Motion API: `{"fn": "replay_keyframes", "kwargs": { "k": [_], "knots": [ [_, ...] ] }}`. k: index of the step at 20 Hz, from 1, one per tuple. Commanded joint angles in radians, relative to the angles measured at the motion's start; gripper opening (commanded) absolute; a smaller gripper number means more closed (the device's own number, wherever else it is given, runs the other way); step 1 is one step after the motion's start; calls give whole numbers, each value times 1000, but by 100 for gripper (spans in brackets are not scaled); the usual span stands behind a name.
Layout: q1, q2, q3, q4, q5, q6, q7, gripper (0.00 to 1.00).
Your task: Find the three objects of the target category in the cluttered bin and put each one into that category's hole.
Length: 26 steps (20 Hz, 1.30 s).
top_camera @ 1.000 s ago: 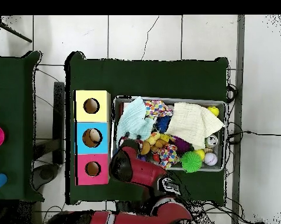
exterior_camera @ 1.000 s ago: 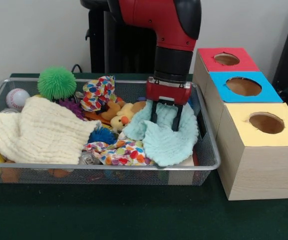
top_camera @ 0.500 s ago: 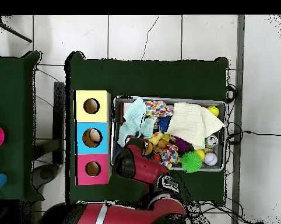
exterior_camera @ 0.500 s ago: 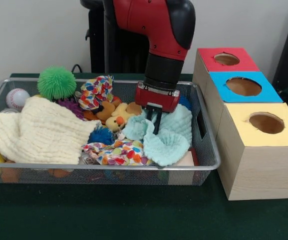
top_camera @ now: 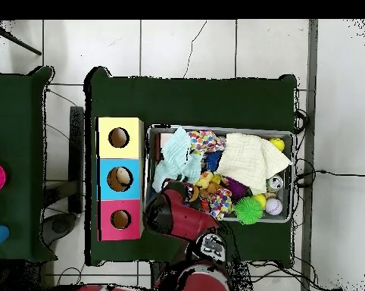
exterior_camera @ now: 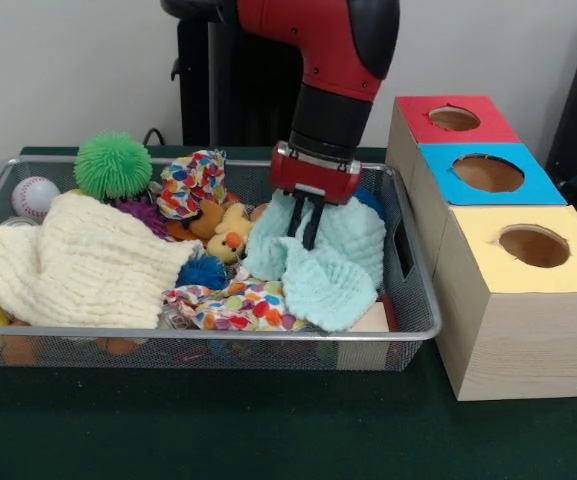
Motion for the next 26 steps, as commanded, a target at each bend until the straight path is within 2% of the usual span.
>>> {"fn": "replay_keyframes", "kwargs": {
  "k": [1,6,9,14,20,26],
  "knots": [
    [72,-132,-200,-52,34,387,70,0],
    [96,-178,-252,-115,-23,540,79,0],
    [113,-169,-285,-141,-48,565,86,0],
    [143,-102,-366,-153,-92,481,125,0],
    [64,-78,-335,-124,-137,363,109,0],
    [26,-77,-321,-112,-174,315,106,0]
  ]
}}
